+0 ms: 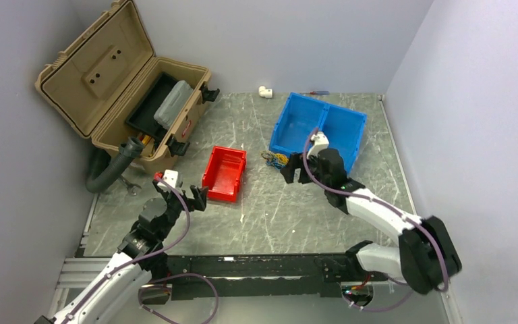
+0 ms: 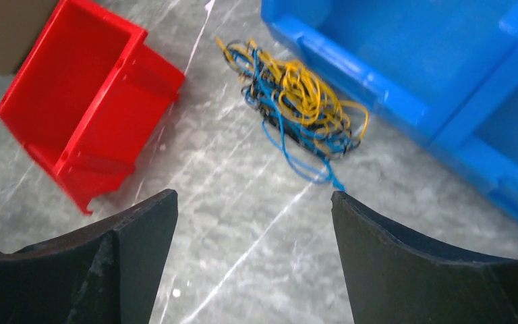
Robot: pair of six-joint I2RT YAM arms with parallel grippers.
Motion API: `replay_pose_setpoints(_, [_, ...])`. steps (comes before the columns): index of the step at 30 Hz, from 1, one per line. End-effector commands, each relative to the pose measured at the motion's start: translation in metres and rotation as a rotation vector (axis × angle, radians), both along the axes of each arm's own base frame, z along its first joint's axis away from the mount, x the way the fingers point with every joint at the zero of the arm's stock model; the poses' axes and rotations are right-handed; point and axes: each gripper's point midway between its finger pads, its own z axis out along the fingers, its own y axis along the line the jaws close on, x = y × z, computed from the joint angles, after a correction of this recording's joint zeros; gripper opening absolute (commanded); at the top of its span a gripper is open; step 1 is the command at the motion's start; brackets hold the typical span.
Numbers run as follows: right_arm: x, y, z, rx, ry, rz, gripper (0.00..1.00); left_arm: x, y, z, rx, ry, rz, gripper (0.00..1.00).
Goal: Untangle the cables
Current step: Move the cable to the center of the board.
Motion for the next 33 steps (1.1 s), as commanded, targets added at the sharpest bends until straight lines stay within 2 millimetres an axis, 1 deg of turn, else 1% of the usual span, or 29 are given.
replay_pose_setpoints(1, [0.038, 0.008, 0.005, -0.072, -0.049, -0.015, 0.83, 0.001, -0.014, 0.018, -0.016, -0.059, -0.072, 0.99])
replay_pose_setpoints(2, [0.043, 0.012, 0.002, -0.082, -0.035, -0.007, 0.82, 0.001, -0.015, 0.019, -0.015, -0.061, -0.081, 0.99])
replay_pose_setpoints(4, [0.054, 0.018, -0.005, -0.106, -0.010, 0.007, 0.73, 0.000, -0.019, 0.019, -0.014, -0.062, -0.100, 0.99])
replay_pose_setpoints(9, [0.072, 0.029, -0.026, -0.146, 0.041, 0.036, 0.66, 0.001, -0.024, 0.018, -0.005, -0.051, -0.128, 0.99])
replay_pose_setpoints(12, [0.078, 0.035, -0.035, -0.153, 0.061, 0.049, 0.63, 0.000, -0.025, 0.019, -0.007, -0.054, -0.135, 0.99])
replay_pose_setpoints(14, [0.080, 0.037, -0.043, -0.160, 0.082, 0.052, 0.57, 0.000, -0.026, 0.019, -0.006, -0.058, -0.141, 0.99])
replay_pose_setpoints(17, [0.080, 0.040, -0.055, -0.171, 0.115, 0.062, 0.55, -0.001, -0.027, 0.019, -0.008, -0.063, -0.151, 0.99])
replay_pose_setpoints(19, [0.077, 0.043, -0.061, -0.170, 0.125, 0.071, 0.52, -0.001, -0.030, 0.020, -0.012, -0.068, -0.165, 0.99])
replay_pose_setpoints(21, [0.073, 0.046, -0.064, -0.160, 0.132, 0.081, 0.39, 0.000, -0.034, 0.021, -0.007, -0.063, -0.181, 0.99])
replay_pose_setpoints(22, [0.072, 0.047, -0.065, -0.151, 0.135, 0.083, 0.28, 0.001, -0.036, 0.020, -0.002, -0.053, -0.187, 0.99])
replay_pose_setpoints(23, [0.069, 0.047, -0.065, -0.140, 0.137, 0.087, 0.16, 0.001, -0.039, 0.020, 0.003, -0.047, -0.203, 0.97])
replay_pose_setpoints(24, [0.066, 0.049, -0.062, -0.128, 0.135, 0.093, 0.07, 0.001, -0.042, 0.020, 0.009, -0.040, -0.209, 0.95])
replay_pose_setpoints(25, [0.063, 0.050, -0.056, -0.115, 0.126, 0.099, 0.02, 0.001, -0.044, 0.019, 0.013, -0.035, -0.213, 0.95])
replay_pose_setpoints(26, [0.060, 0.049, -0.049, -0.100, 0.113, 0.100, 0.00, 0.000, -0.047, 0.020, 0.017, -0.035, -0.222, 0.95])
replay_pose_setpoints(28, [0.052, 0.048, -0.031, -0.068, 0.081, 0.109, 0.00, -0.002, -0.054, 0.022, 0.020, -0.040, -0.252, 0.95])
replay_pose_setpoints(30, [0.040, 0.045, -0.014, -0.042, 0.057, 0.114, 0.00, -0.007, -0.065, 0.026, 0.025, -0.036, -0.294, 0.95])
replay_pose_setpoints(33, [0.019, 0.038, 0.005, -0.005, 0.052, 0.116, 0.00, -0.012, -0.079, 0.037, 0.029, -0.019, -0.335, 0.95])
